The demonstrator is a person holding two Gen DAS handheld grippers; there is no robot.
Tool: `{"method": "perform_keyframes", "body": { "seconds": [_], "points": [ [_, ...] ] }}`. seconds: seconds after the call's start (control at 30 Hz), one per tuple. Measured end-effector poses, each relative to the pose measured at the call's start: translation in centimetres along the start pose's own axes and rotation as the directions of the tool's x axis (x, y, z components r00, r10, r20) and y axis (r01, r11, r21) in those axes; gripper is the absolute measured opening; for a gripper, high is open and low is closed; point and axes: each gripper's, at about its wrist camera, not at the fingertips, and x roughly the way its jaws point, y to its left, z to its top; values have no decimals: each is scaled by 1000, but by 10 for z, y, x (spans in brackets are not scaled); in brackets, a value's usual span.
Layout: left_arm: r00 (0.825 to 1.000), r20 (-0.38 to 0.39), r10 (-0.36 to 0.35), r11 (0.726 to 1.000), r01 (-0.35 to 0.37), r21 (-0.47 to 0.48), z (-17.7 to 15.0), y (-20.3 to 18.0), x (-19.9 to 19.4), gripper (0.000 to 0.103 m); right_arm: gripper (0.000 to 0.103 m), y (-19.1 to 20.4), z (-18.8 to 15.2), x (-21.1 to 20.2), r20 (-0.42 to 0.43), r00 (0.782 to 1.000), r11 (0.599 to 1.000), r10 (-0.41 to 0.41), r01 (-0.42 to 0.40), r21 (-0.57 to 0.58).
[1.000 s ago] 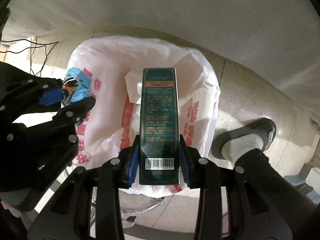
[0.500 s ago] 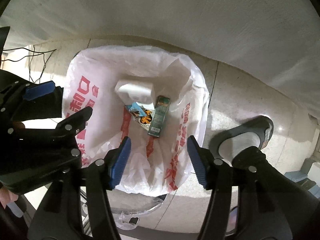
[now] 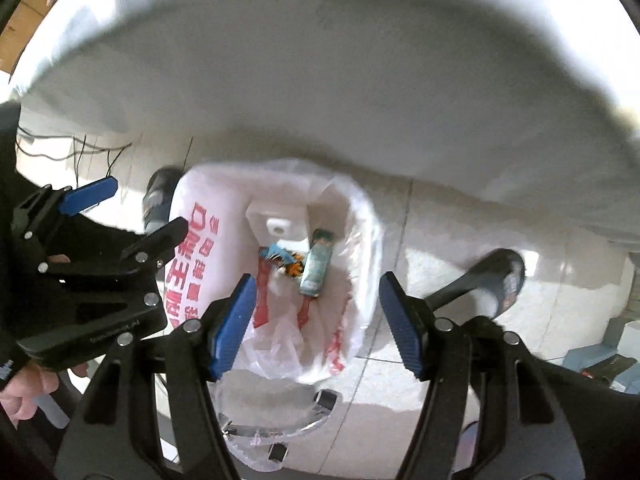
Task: Collect trash
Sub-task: 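Move both open tools back over the bed toward the remaining items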
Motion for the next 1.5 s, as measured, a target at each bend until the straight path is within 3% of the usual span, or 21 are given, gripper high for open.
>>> {"method": "perform_keyframes", "body": {
  "seconds": [0.23,0.37,0.5,0.6,0.77,0.83,0.87,1.0,1.07,1.27,1.5],
  "points": [
    [990,127,-56,998,56,4,6,-3,-46,87,63,-24,-1,-62,114,993,999,25,-28,27],
    [975,209,-74,997,73,11,12,-5,-75,87,63,-37,2,-97,180,984,999,18,-24,28],
    [944,315,-97,995,101,3,26,0,-118,87,63,-48,13,-143,273,962,999,6,-20,46],
    [922,372,-103,992,122,-27,47,10,-152,88,74,-53,24,-176,346,938,998,-13,-10,64],
    [910,409,-72,989,119,-91,93,25,-184,95,77,-57,55,-217,423,905,998,-44,20,61],
    [908,416,-47,988,103,-112,110,31,-190,95,92,-59,71,-231,453,889,997,-64,34,74],
    [906,421,-36,988,95,-121,122,34,-193,95,92,-59,80,-238,469,880,996,-71,38,79],
    [916,401,-5,984,76,-160,158,42,-195,95,96,-58,105,-255,505,858,994,-95,57,91],
    [922,386,9,982,64,-175,175,45,-188,95,96,-57,117,-254,499,860,994,-105,70,90],
    [947,317,48,982,13,-187,206,40,-155,95,96,-58,161,-233,445,885,989,-141,109,97],
    [959,275,67,983,-16,-185,226,32,-125,95,96,-63,192,-203,385,915,990,-123,85,114]
  ]
}}
